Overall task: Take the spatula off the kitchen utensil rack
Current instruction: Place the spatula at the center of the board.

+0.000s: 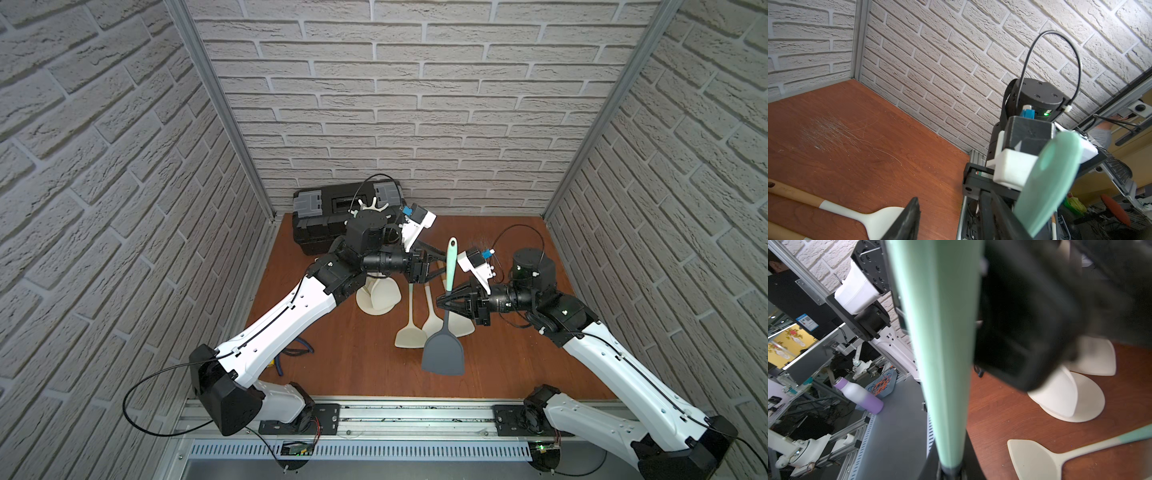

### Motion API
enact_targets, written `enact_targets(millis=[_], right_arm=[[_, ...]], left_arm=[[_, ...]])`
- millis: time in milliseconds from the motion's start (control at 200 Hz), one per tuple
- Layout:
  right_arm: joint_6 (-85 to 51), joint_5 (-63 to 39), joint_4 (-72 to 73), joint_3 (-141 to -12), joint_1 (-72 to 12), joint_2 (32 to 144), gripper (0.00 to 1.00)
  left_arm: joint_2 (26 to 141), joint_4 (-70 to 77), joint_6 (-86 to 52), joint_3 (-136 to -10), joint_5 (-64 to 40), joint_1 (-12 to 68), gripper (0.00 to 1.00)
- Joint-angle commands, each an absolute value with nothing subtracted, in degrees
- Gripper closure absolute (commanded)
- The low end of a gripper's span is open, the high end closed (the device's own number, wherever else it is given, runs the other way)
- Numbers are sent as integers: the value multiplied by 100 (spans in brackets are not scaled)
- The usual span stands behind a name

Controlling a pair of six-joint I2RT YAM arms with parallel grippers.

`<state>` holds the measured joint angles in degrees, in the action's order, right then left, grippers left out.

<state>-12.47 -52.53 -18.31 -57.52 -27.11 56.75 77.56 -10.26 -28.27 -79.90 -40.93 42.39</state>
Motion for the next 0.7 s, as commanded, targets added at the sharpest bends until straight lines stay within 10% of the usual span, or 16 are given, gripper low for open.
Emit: enact_targets(millis=[0,695], right_arm=[[-1397,-4625,-1723,-5706,-2683,5709,97],[-1986,-5171,-688,-5502,-2686,6134,97]], left_arm=[[7353,-807,-2783,-7753,-4045,4157,43],[7842,-160,-3280,-7720,-4787,4065,44]])
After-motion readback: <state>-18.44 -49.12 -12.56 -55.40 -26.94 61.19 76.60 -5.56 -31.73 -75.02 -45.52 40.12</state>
